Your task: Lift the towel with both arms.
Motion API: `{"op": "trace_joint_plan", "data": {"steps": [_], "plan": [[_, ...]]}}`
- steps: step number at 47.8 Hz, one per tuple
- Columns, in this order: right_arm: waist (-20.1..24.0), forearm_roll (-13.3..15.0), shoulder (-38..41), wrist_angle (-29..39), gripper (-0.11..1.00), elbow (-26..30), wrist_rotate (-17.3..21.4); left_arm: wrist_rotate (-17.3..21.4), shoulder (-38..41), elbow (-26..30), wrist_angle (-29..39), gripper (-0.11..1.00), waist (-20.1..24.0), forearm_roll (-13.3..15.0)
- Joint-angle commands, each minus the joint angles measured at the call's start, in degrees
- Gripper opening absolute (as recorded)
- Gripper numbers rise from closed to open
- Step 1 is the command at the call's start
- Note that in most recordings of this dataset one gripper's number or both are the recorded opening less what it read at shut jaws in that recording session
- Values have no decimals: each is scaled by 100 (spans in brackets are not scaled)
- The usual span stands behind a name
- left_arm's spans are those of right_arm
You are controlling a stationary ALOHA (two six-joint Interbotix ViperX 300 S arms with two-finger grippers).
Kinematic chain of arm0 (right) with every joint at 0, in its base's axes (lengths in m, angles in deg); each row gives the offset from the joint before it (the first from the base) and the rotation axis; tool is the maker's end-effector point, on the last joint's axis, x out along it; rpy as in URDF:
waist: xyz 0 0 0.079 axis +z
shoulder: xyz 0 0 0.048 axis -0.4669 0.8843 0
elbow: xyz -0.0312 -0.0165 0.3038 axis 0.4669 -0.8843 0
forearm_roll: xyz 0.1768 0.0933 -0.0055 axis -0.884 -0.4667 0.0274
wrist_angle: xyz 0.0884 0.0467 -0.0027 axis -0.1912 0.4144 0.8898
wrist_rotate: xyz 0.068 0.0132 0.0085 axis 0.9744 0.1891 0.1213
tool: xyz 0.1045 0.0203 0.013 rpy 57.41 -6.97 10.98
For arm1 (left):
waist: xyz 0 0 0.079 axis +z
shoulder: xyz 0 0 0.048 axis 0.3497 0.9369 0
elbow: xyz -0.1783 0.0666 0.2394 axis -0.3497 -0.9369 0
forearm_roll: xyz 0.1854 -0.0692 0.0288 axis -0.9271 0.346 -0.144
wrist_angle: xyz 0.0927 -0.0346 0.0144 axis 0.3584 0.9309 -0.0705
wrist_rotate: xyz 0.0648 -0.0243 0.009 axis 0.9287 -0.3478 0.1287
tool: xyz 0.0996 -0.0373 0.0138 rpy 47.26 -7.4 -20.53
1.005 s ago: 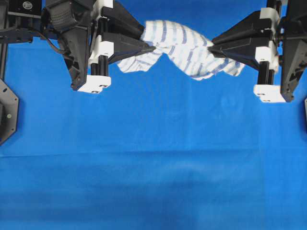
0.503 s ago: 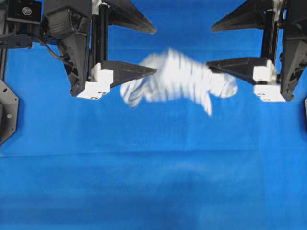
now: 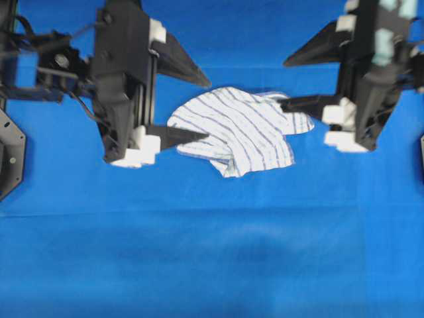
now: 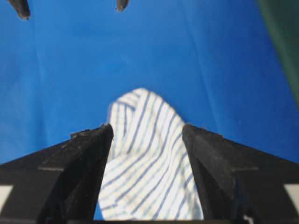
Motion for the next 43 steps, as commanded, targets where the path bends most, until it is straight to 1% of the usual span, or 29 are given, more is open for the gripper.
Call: {"op": "trace_joint_plan", "data": {"steps": [1, 9, 21, 31, 43], "plan": [[-9, 9, 44, -272, 64, -176, 97, -9, 35, -193, -343, 92, -9, -9], [-9, 9, 272, -729, 64, -668, 290, 0, 246, -773, -1090, 92, -9, -9], [-9, 9, 853, -1178, 64, -1195, 492, -9, 677, -1380, -1934, 92, 9, -9], [-18, 9, 1389, -1635, 64, -1441, 633, -35, 1318, -1644, -2540, 92, 9, -9], [-97, 9, 2004, -2303, 64, -1731, 721, -62, 2118, -1582, -2883, 92, -35, 0]]}}
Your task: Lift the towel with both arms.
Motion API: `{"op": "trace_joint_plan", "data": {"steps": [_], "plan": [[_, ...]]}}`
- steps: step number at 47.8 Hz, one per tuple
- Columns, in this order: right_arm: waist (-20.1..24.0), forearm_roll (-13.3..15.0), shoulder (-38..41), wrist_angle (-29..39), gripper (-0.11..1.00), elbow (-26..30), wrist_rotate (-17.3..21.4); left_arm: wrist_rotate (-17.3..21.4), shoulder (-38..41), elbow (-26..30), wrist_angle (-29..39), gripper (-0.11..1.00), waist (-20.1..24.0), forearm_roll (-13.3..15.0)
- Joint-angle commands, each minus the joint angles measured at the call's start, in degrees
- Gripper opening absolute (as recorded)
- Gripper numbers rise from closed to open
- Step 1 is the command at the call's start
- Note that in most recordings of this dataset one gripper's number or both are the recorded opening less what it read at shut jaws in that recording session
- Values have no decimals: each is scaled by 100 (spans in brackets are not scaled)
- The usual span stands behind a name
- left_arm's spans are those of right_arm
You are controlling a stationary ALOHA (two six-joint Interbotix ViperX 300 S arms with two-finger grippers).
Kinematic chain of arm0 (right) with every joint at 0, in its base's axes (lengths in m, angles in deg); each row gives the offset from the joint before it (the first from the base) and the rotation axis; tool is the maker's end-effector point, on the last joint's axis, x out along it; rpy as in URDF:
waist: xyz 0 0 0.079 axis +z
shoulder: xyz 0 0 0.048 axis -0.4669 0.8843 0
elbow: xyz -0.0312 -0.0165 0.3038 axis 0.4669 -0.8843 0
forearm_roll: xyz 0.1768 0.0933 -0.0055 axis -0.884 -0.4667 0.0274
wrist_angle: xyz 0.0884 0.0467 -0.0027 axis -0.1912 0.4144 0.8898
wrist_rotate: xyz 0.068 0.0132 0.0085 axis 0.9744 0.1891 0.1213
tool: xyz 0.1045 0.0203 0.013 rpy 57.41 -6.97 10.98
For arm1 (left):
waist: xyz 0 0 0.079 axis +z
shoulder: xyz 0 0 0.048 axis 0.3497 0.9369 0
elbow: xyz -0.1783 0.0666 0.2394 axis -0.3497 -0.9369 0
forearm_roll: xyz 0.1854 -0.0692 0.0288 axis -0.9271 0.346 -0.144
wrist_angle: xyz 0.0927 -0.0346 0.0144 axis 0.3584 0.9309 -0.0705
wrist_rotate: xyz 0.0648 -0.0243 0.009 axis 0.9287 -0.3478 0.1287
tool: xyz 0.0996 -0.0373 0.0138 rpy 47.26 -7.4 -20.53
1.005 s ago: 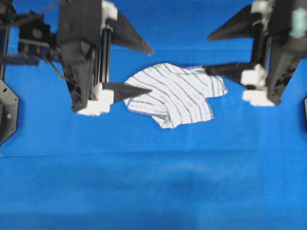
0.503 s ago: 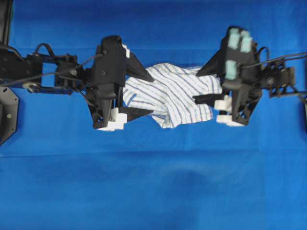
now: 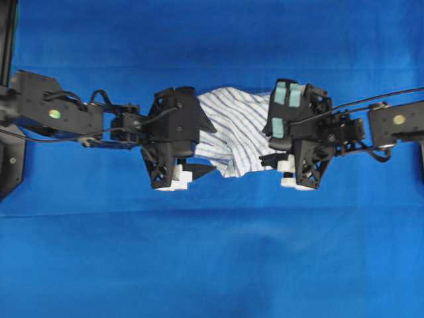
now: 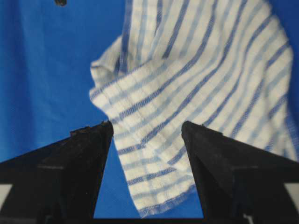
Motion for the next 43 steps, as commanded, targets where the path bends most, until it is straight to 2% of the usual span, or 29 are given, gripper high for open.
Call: {"op": "trace_joint_plan", "data": {"steps": [1, 16, 34, 43], "plan": [[-53, 9, 141, -272, 64, -35, 35, 0, 149, 123, -176, 92, -44, 0], [-62, 0, 1046, -1011, 64, -158, 141, 0, 976, 141, -686, 92, -105, 0], [-123, 0, 1406, -1090, 64, -105, 141, 0, 1257, 185, -791, 91, -26, 0], [-149, 0, 1406, -1090, 61, -70, 141, 53, 1266, 237, -729, 86, 26, 0]]}}
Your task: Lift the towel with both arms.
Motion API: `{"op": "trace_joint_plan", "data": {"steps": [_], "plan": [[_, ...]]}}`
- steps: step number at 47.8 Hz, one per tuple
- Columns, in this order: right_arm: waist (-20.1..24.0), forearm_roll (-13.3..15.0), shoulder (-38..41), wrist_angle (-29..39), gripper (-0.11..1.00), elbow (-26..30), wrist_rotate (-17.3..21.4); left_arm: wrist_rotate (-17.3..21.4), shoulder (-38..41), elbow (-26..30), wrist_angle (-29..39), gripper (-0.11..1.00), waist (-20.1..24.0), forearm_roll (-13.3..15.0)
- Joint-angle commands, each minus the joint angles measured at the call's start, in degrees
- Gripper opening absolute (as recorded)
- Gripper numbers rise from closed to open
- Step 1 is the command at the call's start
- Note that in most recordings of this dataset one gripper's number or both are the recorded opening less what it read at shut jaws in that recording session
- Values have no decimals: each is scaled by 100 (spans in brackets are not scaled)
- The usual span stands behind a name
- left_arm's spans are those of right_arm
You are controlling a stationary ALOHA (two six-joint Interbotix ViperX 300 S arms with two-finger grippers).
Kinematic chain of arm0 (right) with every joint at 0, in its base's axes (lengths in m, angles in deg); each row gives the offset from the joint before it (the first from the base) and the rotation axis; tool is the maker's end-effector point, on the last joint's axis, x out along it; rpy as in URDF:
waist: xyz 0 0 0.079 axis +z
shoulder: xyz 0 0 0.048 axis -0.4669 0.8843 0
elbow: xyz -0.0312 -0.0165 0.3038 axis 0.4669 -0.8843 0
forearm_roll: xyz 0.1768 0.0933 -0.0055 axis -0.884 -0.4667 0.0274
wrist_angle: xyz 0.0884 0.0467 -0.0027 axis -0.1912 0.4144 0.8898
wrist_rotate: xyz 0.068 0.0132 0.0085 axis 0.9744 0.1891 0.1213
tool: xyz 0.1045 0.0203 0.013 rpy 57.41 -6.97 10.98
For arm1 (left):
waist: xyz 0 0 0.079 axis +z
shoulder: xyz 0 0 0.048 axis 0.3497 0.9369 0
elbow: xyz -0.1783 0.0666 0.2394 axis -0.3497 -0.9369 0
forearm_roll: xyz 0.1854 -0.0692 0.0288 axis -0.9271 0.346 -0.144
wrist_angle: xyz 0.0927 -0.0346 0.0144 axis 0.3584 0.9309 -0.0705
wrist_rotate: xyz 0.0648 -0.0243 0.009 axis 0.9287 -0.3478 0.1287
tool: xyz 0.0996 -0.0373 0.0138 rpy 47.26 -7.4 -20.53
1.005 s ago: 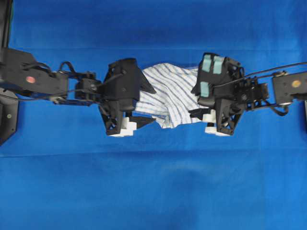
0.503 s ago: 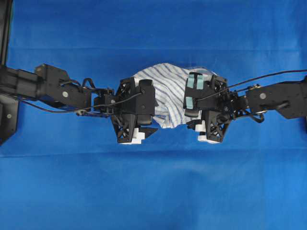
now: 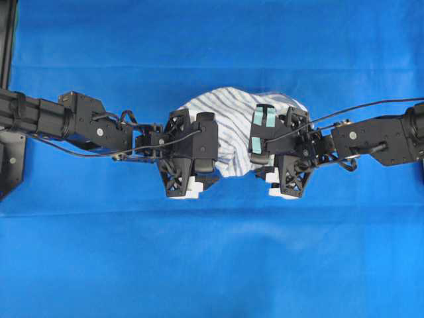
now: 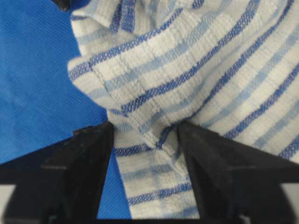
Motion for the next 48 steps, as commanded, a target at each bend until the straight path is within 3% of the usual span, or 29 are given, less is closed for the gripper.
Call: {"op": "trace_joint_plan", "data": {"steps": [1, 5, 10, 16, 30, 48], "plan": [[-53, 0, 9, -26, 58, 62, 9, 0, -62, 105, 9, 84, 62, 0], [-62, 9, 0, -26, 39, 79, 0, 0, -62, 105, 26, 66, 97, 0], [-62, 9, 0, -18, 11, 105, -9, 18, -79, 88, 35, 33, 123, 0], [-62, 0, -44, 0, 8, 123, -9, 26, -105, 79, 62, 4, 123, 0], [-53, 0, -703, 246, 8, 185, 9, 9, -993, 62, 738, 3, 123, 0], [-44, 0, -2101, 1775, 8, 879, -53, 0, -2725, 97, 1837, 3, 123, 0]]}}
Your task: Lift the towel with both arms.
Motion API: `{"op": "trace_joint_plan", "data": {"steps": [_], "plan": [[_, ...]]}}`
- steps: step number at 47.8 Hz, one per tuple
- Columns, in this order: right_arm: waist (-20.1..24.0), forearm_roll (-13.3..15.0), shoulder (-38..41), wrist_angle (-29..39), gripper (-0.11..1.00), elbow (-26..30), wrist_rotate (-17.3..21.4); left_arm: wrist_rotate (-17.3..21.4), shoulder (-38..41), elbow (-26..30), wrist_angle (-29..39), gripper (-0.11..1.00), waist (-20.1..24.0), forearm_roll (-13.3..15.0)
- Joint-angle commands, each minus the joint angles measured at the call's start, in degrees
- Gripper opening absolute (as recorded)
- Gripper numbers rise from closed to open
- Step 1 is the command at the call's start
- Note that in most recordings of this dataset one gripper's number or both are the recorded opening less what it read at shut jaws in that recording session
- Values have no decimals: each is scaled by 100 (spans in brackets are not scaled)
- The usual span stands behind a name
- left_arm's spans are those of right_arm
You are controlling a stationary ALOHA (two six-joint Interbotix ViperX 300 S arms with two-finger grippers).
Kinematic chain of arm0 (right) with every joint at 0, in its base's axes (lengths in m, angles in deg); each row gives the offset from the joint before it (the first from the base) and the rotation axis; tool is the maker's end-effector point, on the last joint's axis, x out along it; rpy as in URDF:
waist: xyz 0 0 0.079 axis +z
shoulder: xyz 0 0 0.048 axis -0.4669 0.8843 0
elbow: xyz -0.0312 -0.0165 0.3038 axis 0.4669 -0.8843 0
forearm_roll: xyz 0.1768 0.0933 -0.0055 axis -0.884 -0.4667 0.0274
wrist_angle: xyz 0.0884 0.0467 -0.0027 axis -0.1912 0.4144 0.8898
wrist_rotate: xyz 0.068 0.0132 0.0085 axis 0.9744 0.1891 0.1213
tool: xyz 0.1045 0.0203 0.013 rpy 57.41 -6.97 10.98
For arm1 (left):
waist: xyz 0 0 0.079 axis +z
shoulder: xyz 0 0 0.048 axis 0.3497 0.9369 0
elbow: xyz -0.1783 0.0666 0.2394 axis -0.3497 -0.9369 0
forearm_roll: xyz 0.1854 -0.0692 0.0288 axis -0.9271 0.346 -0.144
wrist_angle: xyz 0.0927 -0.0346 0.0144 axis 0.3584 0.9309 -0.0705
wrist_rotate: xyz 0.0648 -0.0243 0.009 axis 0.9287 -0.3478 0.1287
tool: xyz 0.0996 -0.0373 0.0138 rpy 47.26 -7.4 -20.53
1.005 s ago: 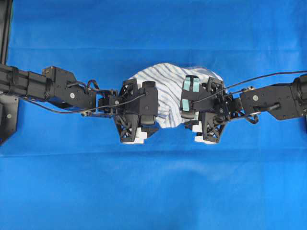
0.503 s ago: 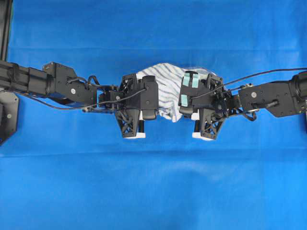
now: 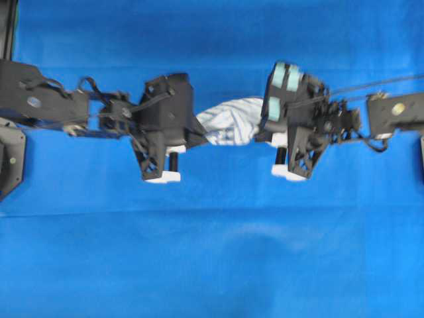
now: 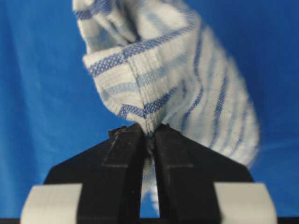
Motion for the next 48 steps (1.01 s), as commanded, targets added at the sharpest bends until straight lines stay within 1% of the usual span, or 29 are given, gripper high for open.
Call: {"op": "trace_joint_plan", "data": {"steps": [1, 9, 15, 24, 37, 43, 48], "plan": [[9, 0, -387, 352, 8, 334, -35, 18, -483, 97, 149, 3, -9, 0], [9, 26, -765, 1020, 8, 879, -114, 18, -1055, 229, 501, 3, 105, 0], [9, 26, -932, 1292, 8, 1213, -229, 18, -1424, 404, 826, 3, 229, 0], [9, 26, -1081, 1626, 8, 1775, -448, 18, -1854, 817, 1362, 3, 352, 0], [9, 18, -1099, 2109, 8, 2496, -773, 26, -2092, 1538, 1881, 3, 352, -9], [26, 18, -1090, 2206, 8, 2681, -809, 26, -2092, 1828, 2101, 3, 352, -9], [35, 18, -1099, 2215, 8, 2769, -817, 26, -2065, 1907, 2180, 3, 352, -9]]}}
